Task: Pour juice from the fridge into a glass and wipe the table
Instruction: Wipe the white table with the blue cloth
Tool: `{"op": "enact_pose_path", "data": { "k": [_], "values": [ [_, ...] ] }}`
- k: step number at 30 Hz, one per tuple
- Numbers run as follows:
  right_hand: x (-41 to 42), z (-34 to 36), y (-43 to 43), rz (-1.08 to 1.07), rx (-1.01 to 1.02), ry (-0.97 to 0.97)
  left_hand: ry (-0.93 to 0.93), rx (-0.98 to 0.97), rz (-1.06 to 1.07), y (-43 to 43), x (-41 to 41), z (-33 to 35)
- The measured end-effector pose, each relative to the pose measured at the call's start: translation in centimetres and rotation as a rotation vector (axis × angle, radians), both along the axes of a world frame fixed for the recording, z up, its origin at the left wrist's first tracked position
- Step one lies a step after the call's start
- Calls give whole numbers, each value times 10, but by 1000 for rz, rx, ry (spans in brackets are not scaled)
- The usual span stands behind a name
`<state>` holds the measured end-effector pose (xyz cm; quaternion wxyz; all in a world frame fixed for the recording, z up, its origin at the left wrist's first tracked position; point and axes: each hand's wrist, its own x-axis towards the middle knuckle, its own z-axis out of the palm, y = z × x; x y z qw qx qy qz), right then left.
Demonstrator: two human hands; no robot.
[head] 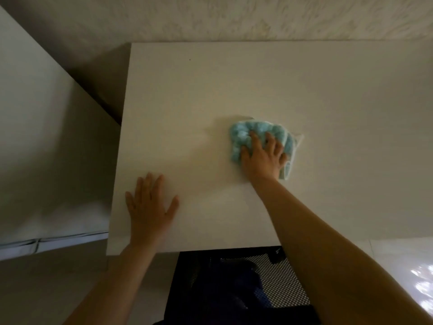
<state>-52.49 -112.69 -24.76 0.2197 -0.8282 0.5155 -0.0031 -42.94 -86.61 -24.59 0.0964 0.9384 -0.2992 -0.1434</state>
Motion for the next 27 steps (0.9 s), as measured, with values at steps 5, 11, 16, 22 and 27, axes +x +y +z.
{"op": "enact_pose_path", "data": {
  "k": [5, 11, 16, 22, 27],
  "values": [
    [76, -2, 101, 407, 18, -95, -30, -95, 154, 15, -9, 8],
    [68, -8, 161, 675, -42, -116, -61, -190, 296, 51, -11, 16],
    [18, -8, 139, 666, -94, -114, -76, -210, 274, 43, -26, 19],
    [-83, -6, 70, 441, -131, -40, -31, -170, 161, 22, -56, 13],
    [-165, -2, 13, 140, -162, 78, 33, -99, 163, 28, -76, 16]
  ]
}}
